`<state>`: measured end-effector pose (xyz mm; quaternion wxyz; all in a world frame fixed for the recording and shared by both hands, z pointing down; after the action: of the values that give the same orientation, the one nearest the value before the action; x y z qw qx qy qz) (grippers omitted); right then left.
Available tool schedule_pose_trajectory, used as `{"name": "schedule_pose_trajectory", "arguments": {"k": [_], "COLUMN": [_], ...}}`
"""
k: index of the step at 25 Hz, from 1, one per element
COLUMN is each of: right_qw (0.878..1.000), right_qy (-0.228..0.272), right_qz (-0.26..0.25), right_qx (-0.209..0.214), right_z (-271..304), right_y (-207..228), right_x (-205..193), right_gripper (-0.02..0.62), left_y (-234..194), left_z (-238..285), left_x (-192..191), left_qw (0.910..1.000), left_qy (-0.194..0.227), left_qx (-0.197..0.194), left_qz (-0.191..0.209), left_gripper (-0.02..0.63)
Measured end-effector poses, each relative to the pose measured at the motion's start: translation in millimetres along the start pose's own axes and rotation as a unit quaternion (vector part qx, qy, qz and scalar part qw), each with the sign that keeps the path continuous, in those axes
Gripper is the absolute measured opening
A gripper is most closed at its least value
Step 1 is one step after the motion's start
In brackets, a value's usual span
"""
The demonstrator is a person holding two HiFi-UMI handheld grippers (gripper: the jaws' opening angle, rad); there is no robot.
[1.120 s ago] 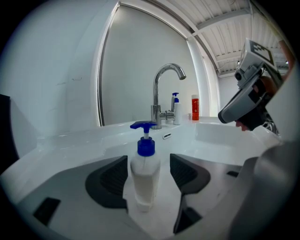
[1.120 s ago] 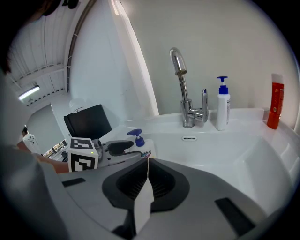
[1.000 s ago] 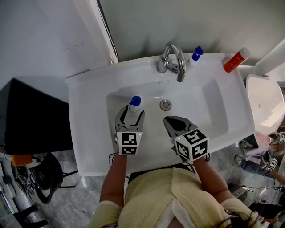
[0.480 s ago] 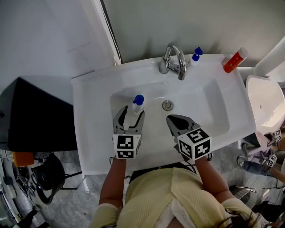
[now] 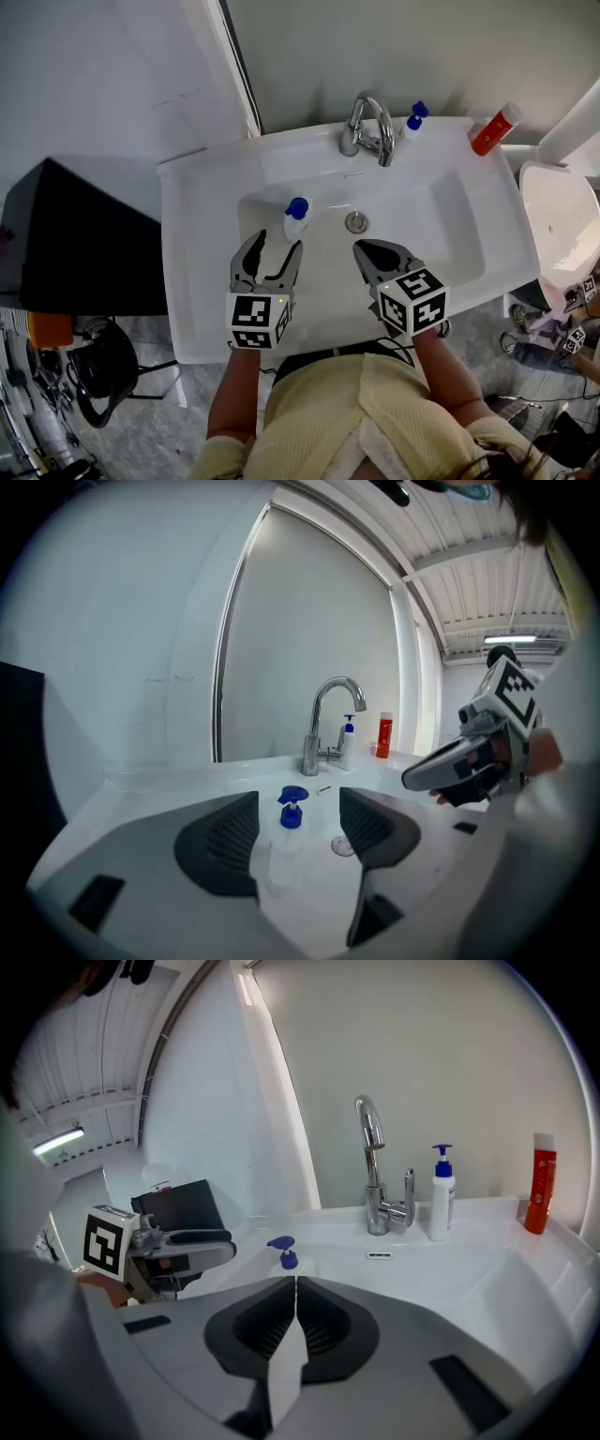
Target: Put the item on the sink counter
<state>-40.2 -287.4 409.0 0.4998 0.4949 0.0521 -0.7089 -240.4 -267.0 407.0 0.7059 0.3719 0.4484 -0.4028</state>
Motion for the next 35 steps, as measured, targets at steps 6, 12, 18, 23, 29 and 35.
{"name": "schedule_pose_trajectory", "arguments": {"k": [6, 12, 18, 23, 29, 35], "right_qw": [1.0, 1.0, 1.0, 1.0, 0.999, 0.999], "right_qy": [0.005, 0.012, 0.017, 0.02, 0.022, 0.025], "right_qz": [-0.003, -0.004, -0.005, -0.003, -0.004, 0.001], "right_qx": [0.002, 0.006, 0.012, 0.018, 0.028, 0.029], "right_z": [-3, -8, -9, -11, -12, -14], "right_y": [-4, -6, -10, -14, -22, -23], "right_x": [2, 2, 4, 5, 6, 5], "right_gripper": [0.026, 0.026, 0.026, 0.026, 0.026, 0.026], "left_y": [1, 5, 6, 11, 15, 14], "left_z": [-20, -31, -40, -45, -54, -61], "left_x": [21, 38, 45, 46, 41, 31], "left_qw": [0.9991, 0.999, 0.9969, 0.9968, 0.9968, 0.9941], "left_qy": [0.033, 0.035, 0.021, -0.012, -0.018, -0.037], "left_qx": [-0.011, -0.018, -0.038, -0.048, -0.04, -0.037], "left_qz": [-0.022, -0.023, -0.065, -0.062, -0.067, -0.094], "left_gripper": [0.301, 0.301, 0.301, 0.299, 0.155, 0.099]}}
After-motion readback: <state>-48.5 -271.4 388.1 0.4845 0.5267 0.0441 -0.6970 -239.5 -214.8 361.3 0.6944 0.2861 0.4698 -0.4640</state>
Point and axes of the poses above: the fingertips, and each gripper's own axes: z forward along the fingers, y to its right, x out of its top, the point moved 7 cm from there along -z, backward along the fingers, and after that the axes turned 14 degrees about z, right-handed, at the moved point
